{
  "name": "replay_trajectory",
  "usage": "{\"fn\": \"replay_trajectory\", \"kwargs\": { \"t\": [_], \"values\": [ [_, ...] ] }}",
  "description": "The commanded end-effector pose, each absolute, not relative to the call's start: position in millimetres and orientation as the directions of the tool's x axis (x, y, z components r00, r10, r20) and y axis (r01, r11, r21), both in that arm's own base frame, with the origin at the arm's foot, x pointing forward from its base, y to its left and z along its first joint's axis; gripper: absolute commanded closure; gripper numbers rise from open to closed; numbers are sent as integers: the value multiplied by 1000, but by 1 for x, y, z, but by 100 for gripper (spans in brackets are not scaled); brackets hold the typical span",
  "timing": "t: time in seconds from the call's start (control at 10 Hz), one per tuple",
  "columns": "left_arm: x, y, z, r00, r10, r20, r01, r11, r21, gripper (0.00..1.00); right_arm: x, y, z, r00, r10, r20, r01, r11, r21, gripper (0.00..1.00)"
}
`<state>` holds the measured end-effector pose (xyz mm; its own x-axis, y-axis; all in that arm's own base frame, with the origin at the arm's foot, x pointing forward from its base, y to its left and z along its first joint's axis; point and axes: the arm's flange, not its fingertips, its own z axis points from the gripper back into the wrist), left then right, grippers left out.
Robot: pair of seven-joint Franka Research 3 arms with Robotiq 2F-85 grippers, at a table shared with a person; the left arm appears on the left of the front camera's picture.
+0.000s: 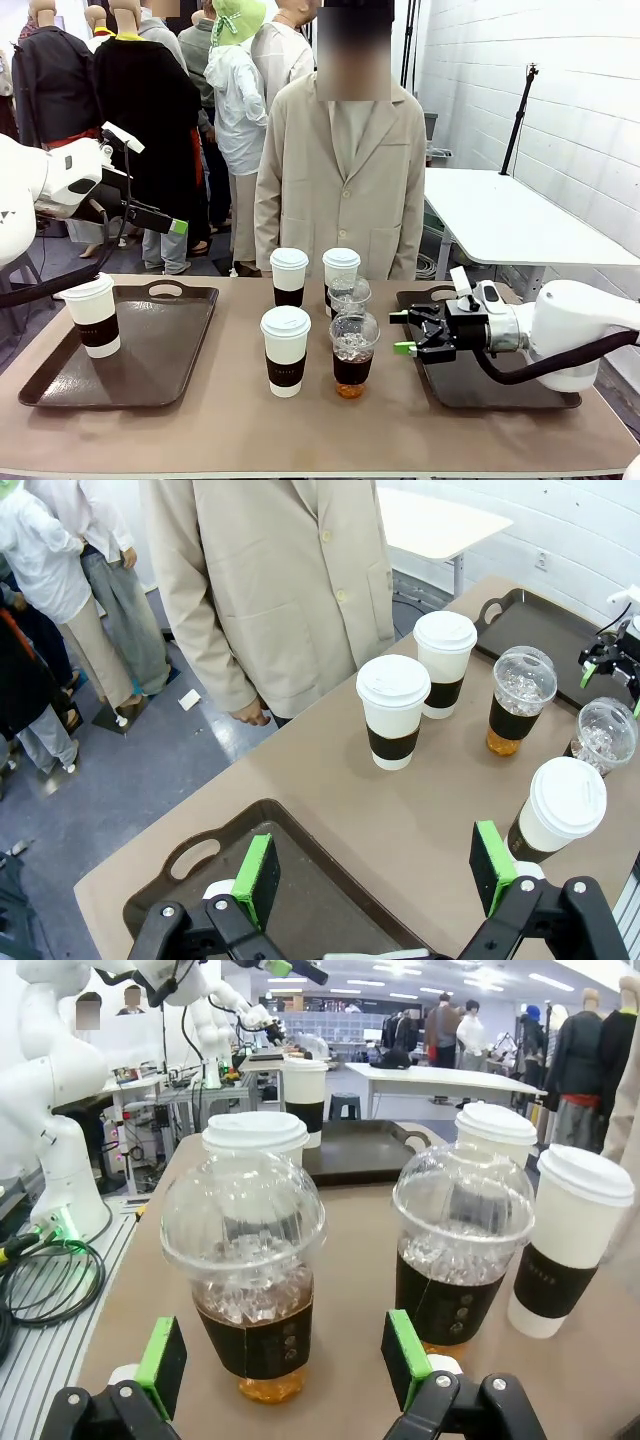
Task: Distribute the coffee onto the tray.
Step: Pick up one iced Americano and place it on the right Handle tray.
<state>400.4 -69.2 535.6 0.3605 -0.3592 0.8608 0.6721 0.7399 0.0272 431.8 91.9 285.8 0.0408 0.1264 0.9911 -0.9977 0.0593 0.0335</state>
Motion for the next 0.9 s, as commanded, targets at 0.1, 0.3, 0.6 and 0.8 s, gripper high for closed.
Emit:
{"fn": "replay_trajectory", "kwargs": {
  "t": [0.1,0.3,0.6,0.8],
  "values": [
    [401,-69,534,368,-353,860,667,745,20,0,440,109,268,42,126,991,-998,52,36,0],
    [401,-69,534,368,-353,860,667,745,20,0,441,116,259,59,136,989,-998,32,55,0],
    [401,-69,534,368,-353,860,667,745,20,0,440,124,249,85,142,986,-996,2,86,0],
    [401,-69,534,368,-353,860,667,745,20,0,439,130,245,94,141,986,-995,-17,97,0]
  ]
}}
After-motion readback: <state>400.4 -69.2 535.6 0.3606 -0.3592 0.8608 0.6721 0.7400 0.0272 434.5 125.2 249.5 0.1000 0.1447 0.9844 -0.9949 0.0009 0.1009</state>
